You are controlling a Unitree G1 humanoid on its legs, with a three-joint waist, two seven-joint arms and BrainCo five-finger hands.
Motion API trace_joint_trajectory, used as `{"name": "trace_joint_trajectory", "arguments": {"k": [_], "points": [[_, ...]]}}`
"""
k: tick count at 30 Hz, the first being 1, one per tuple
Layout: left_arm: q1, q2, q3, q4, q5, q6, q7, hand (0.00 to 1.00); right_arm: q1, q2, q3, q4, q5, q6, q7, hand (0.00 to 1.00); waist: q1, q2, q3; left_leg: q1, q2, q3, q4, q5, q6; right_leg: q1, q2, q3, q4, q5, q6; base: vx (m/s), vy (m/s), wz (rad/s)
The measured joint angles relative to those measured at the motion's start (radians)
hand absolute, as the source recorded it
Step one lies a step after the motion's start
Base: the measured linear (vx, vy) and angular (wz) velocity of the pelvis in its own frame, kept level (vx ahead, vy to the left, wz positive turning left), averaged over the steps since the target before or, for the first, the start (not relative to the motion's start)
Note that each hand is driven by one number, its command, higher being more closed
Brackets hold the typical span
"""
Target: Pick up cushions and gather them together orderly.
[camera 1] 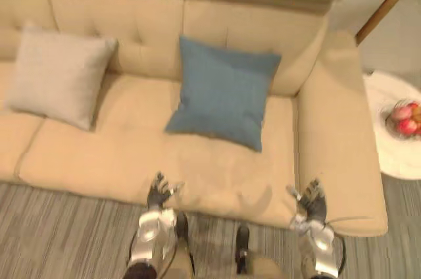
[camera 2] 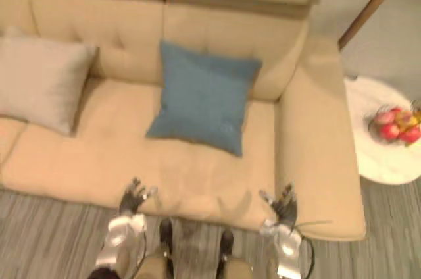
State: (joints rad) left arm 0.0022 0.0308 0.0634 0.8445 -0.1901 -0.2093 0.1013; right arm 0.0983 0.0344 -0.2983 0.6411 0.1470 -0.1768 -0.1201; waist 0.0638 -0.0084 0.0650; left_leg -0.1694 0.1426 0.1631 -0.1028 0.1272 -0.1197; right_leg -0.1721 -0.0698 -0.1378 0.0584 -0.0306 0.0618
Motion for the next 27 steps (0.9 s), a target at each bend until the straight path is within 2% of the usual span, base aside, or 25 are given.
{"name": "trace_joint_trajectory", "arguments": {"k": [4, 9, 14, 18, 20, 21, 22, 23, 26, 27], "points": [[0.016, 0.008, 0.039, 0.131, 0.076, 0.027, -0.007, 0.0, -0.022, -0.002, -0.007, 0.205, -0.01, 0.028, 0.018, 0.0, -0.004, -0.003, -0.021, 0.027, -0.01, -0.022, 0.0, -0.001, 0.0, 0.053, -0.002, -0.018, -0.031, 0.0, 0.003, 0.02, 0.012, 0.13], [0.03, 0.03, 0.063, 0.163, 0.126, 0.033, -0.013, 0.0, -0.043, -0.017, -0.011, 0.291, -0.027, 0.035, 0.021, 0.0, -0.009, -0.008, -0.023, 0.047, -0.028, -0.035, -0.002, -0.005, 0.005, 0.087, -0.015, -0.02, -0.046, 0.005, 0.012, 0.0, 0.028, 0.07], [0.023, 0.036, 0.075, 0.17, 0.152, 0.044, -0.012, 0.0, -0.08, -0.01, -0.009, 0.317, -0.027, 0.046, 0.018, 0.0, -0.005, -0.027, -0.016, 0.072, -0.042, -0.012, -0.003, -0.011, 0.015, 0.1, -0.029, -0.001, -0.042, 0.017, 0.029, 0.0, 0.031, -0.09], [-0.008, 0.032, 0.065, 0.169, 0.16, 0.044, 0.0, 0.0, -0.128, 0.007, 0.037, 0.299, -0.028, 0.051, 0.0, 0.0, 0.003, -0.038, -0.002, 0.062, -0.028, 0.061, 0.007, -0.033, 0.034, 0.032, -0.033, 0.04, -0.002, 0.067, 0.073, -0.06, 0.053, -0.48], [-0.029, 0.023, 0.072, 0.16, 0.16, 0.045, 0.006, 0.0, -0.13, 0.014, 0.053, 0.255, -0.028, 0.051, -0.008, 0.0, 0.006, -0.032, 0.008, 0.029, 0.0, 0.08, 0.07, -0.062, 0.061, 0.012, -0.024, 0.018, 0.021, 0.114, 0.074, -0.16, 0.049, -0.37], [-0.032, 0.007, 0.095, 0.152, 0.159, 0.043, 0.009, 0.0, -0.131, 0.013, 0.059, 0.24, -0.028, 0.053, -0.01, 0.0, 0.014, -0.019, 0.011, 0.012, 0.025, 0.089, 0.098, -0.07, 0.065, -0.026, -0.023, -0.024, 0.137, 0.076, 0.035, -0.15, 0.015, -0.15], [-0.038, 0.004, 0.111, 0.136, 0.158, 0.043, 0.01, 0.0, -0.124, 0.011, 0.067, 0.23, -0.028, 0.053, -0.014, 0.0, 0.012, -0.016, 0.015, -0.006, 0.031, 0.081, 0.137, -0.076, 0.073, -0.071, -0.055, -0.057, 0.396, -0.026, 0.01, -0.03, -0.046, 0.33], [-0.037, 0.005, 0.118, 0.115, 0.154, 0.043, 0.01, 0.0, -0.12, 0.013, 0.068, 0.234, -0.029, 0.054, -0.018, 0.0, 0.014, -0.043, 0.014, -0.029, 0.012, 0.048, 0.212, -0.081, 0.081, -0.048, -0.114, -0.05, 0.631, -0.081, 0.038, -0.01, -0.047, 0.48], [-0.036, 0.003, 0.148, 0.107, 0.146, 0.046, 0.011, 0.0, -0.125, 0.013, 0.072, 0.24, -0.029, 0.054, -0.017, 0.0, 0.017, -0.07, 0.001, -0.099, -0.006, 0.04, 0.307, -0.084, 0.085, 0.016, -0.143, -0.004, 0.709, -0.099, 0.065, -0.07, -0.109, 0.49], [-0.037, -0.004, 0.166, 0.107, 0.147, 0.049, 0.014, 0.0, -0.146, 0.012, 0.07, 0.241, -0.031, 0.054, -0.018, 0.0, 0.028, -0.069, 0.003, -0.127, -0.002, 0.04, 0.343, -0.084, 0.085, 0.032, -0.127, 0.007, 0.678, -0.146, 0.1, -0.24, -0.152, 0.17]]}}
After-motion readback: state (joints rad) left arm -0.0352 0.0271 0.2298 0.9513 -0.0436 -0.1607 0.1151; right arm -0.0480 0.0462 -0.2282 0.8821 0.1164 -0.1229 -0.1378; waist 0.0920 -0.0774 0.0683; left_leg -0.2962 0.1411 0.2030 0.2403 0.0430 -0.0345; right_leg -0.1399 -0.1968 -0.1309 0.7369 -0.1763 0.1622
